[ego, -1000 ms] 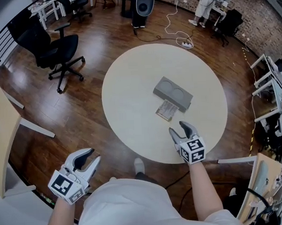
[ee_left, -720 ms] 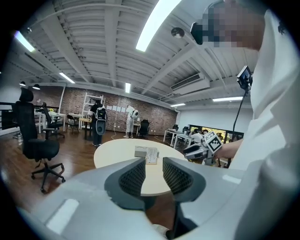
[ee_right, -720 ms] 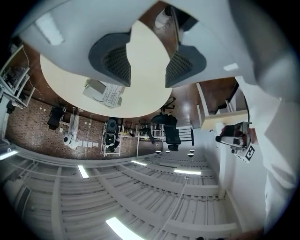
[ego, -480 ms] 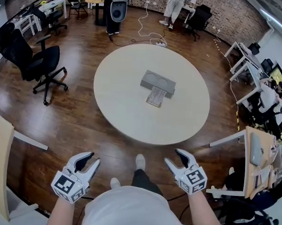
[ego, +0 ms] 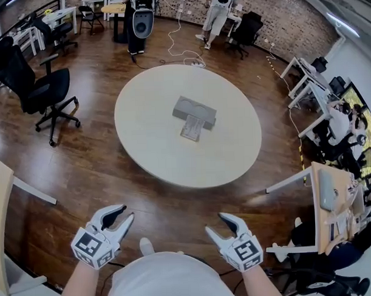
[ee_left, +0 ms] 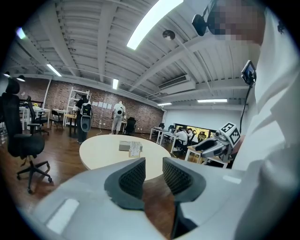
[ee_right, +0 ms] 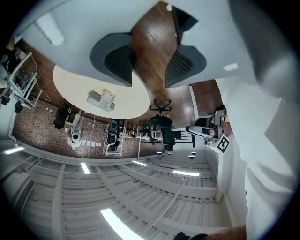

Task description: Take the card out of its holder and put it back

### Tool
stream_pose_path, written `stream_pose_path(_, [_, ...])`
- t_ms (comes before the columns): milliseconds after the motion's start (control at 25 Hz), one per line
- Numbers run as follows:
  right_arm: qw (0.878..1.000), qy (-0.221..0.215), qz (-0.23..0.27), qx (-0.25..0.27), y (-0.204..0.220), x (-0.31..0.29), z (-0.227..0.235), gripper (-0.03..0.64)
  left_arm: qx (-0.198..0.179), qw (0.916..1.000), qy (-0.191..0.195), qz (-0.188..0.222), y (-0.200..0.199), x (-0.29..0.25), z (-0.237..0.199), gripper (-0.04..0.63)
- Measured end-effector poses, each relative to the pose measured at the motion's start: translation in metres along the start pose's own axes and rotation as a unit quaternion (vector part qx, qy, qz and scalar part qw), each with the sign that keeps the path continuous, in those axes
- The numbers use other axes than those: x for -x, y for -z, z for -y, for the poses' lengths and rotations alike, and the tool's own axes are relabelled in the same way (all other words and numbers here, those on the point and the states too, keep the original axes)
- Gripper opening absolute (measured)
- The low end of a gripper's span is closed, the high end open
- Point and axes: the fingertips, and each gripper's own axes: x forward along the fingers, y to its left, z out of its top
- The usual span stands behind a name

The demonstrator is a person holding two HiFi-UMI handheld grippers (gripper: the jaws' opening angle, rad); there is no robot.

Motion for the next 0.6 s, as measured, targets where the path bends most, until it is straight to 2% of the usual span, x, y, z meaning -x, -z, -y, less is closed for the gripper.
stream_pose_path(120, [1.000,0.003,0.004,0.015,0.006,0.014,0.003,0.225,-0.004,0.9999,0.011,-0.002,0.000,-0.009,0.018,0.118])
stream_pose_path(440, [1.000,0.007,0.005,-0.007,0.040,0.071,0.020,0.225,-0.024,0.9986,0.047,-0.009,-0.009,-0.054,0.092,0.120])
stream_pose_path(600, [1.000,0.007,0.002,0.001,0.061,0.104,0.037,0.225,-0.032,0.9982,0.049,-0.012,-0.010,-0.074,0.128,0.120])
